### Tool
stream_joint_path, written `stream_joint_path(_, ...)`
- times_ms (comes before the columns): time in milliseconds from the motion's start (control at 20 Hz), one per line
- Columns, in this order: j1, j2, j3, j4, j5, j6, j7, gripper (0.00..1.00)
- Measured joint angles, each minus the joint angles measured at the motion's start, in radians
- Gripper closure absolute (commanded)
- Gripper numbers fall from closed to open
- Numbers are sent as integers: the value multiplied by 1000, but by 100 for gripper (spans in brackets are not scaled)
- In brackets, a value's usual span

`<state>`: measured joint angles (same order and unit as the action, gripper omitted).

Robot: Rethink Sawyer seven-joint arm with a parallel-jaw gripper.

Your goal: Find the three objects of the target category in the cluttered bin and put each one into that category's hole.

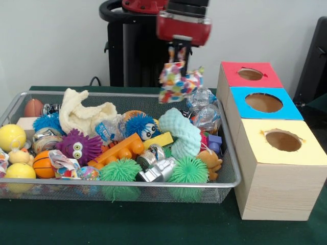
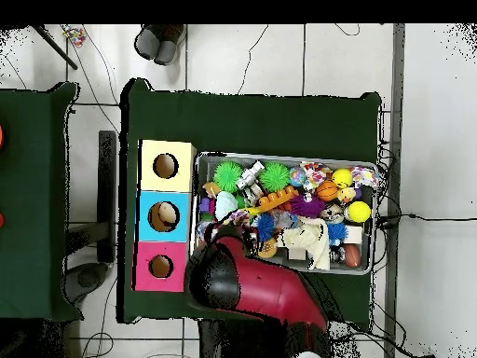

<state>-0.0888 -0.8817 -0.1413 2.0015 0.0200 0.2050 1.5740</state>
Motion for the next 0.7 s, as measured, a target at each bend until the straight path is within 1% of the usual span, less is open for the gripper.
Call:
stream_joint_path(50,14,0,-2,0,4,5,0,100)
stream_joint_path(200,90,4,-15,-3,38,33,7,100)
stream_joint_path(400,161,25,-32,-18,76,59,18,100)
stream_joint_path(450,191,39,-41,-33,90,72,27,100)
stream_joint_path(700,254,74,-73,-79,117,110,57,100)
